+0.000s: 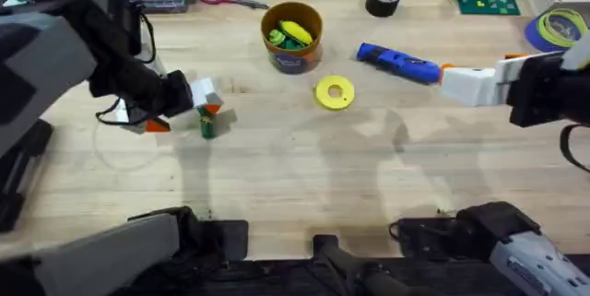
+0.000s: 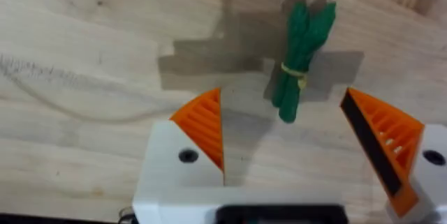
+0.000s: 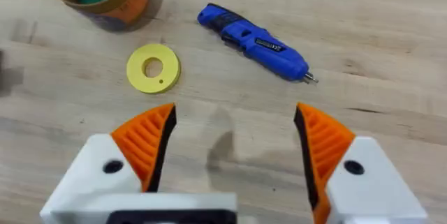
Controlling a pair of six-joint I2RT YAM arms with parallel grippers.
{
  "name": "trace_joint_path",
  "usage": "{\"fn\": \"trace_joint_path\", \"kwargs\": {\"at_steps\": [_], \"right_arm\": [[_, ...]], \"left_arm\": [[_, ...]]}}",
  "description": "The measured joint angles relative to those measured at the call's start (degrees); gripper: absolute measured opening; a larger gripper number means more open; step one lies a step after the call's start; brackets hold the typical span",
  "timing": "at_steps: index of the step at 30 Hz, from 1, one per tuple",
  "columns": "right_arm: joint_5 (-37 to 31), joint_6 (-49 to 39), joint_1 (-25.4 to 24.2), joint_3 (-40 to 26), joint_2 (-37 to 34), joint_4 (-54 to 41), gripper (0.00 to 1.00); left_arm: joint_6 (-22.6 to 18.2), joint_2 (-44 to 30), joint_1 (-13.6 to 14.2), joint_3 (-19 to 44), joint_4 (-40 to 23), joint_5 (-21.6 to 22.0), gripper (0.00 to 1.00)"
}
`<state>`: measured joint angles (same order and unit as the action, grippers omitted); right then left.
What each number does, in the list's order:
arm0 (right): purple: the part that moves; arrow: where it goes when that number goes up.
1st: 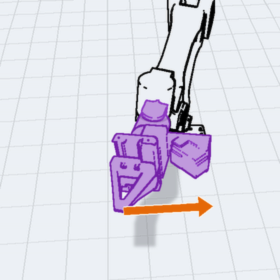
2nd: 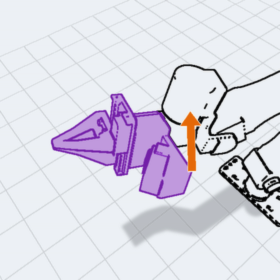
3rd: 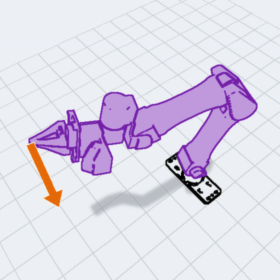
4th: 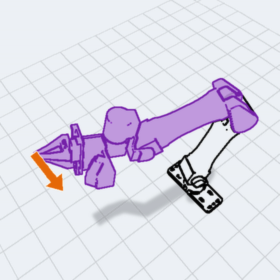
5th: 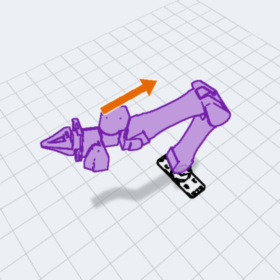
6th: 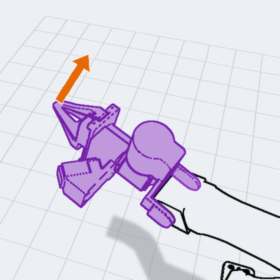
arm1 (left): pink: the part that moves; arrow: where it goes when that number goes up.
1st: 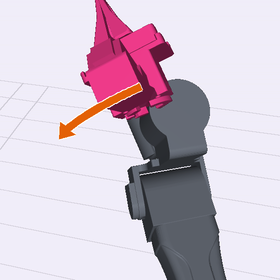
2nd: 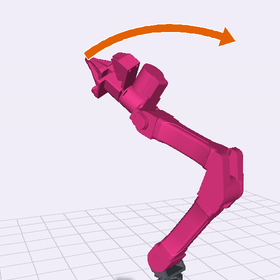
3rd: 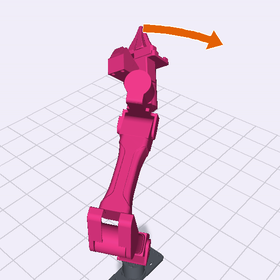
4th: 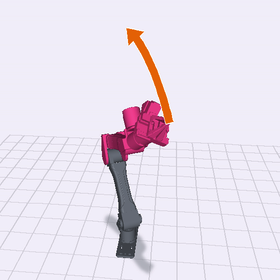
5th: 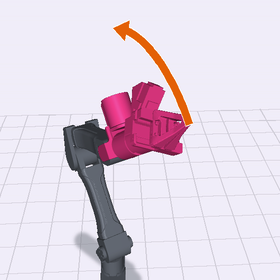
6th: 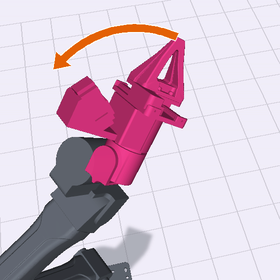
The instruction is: Pick up the gripper from the table and insert it into the empty holder that is missing its gripper. Then pick up a screw, insert it into the mounting hole, and use the screwdriver to tighten it. Finally, clean up the table by picking up the vegetable and placing it into the bucket.
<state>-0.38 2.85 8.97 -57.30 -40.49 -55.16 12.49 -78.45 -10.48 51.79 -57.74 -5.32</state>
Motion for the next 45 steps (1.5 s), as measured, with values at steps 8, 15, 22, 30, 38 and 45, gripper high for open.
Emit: {"fn": "trace_joint_path", "kwargs": {"at_steps": [8,15,22,30,38,45], "right_arm": [[0.0,0.0,0.0,0.0,0.0,0.0,0.996],[0.0,0.0,0.0,0.0,0.0,0.0,0.996],[0.0,0.0,0.0,0.0,0.0,0.0,0.996],[0.0,0.2,0.0,0.0,0.0,-0.1,0.996],[0.0,0.2,0.0,0.0,0.0,0.0,0.996],[0.0,0.2,0.0,0.0,0.0,0.0,0.996]], "left_arm": [[0.1,-4.6,2.4,0.0,4.2,0.0,0.986],[0.7,-9.2,3.5,0.0,5.8,0.0,0.992],[1.5,-9.8,4.2,0.0,6.1,0.0,0.676],[1.6,-9.8,4.2,0.0,6.1,0.0,0.28],[1.7,-9.8,4.2,0.0,6.3,0.0,0.018],[1.7,-9.8,4.2,0.4,5.7,0.0,0.017]]}}
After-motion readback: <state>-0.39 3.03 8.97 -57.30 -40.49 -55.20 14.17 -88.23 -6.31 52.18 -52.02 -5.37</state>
